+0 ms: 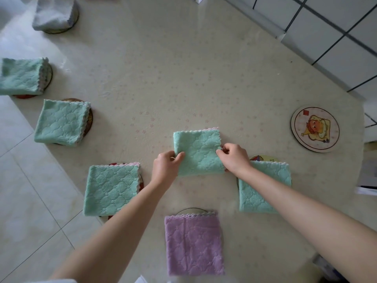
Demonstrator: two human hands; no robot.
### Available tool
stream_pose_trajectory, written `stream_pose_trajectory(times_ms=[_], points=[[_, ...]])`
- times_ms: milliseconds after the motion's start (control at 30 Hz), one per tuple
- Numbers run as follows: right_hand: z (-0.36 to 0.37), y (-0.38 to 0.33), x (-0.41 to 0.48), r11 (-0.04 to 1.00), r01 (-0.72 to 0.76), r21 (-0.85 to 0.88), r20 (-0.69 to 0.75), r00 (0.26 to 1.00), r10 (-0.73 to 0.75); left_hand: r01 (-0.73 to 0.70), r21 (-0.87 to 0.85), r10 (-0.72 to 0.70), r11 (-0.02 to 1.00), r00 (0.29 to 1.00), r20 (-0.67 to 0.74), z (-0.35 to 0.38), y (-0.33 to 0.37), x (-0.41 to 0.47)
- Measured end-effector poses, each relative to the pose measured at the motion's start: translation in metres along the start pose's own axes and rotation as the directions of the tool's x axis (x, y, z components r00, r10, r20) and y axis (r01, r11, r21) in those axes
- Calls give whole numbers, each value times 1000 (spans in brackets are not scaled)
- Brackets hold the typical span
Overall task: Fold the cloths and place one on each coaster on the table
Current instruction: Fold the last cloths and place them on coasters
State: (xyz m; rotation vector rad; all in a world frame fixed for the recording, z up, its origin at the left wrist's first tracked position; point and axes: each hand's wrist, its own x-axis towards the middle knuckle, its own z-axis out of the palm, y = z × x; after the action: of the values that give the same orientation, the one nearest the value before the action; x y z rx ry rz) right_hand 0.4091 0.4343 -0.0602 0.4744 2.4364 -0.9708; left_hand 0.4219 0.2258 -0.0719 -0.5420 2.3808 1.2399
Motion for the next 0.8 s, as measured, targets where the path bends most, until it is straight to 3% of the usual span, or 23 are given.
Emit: stream_pose_trajectory(times_ms=[100,167,233,300,400,533,667,800], points=[[1,-7,-4,994,11,-108,-27,1000,-14,-24,32,26,999,998,-58,0,2,-9],[1,-11,-11,971,74,-229,-81,992,-95,-137,220,170,966,976,-138,-1,3,-15],[4,-12,-21,888,224,-402,-184,930,-318,-341,508,476,791,865,-159,-2,-1,-18],[11,-12,-29,757,327,-566,-193,840,-507,-493,663,686,563,727,-41,-1,-6,-15],[24,-11,-32,680,362,-638,-94,839,-535,-645,667,738,374,642,207,2,-13,-4],[35,0,-36,744,272,-610,-56,922,-383,-620,681,581,389,739,341,-1,-19,2],[36,6,-44,841,178,-510,-179,935,-307,-543,685,476,486,822,313,-5,-20,1],[43,-2,-49,929,22,-369,-240,963,-119,-498,661,424,562,859,286,-12,-12,8]])
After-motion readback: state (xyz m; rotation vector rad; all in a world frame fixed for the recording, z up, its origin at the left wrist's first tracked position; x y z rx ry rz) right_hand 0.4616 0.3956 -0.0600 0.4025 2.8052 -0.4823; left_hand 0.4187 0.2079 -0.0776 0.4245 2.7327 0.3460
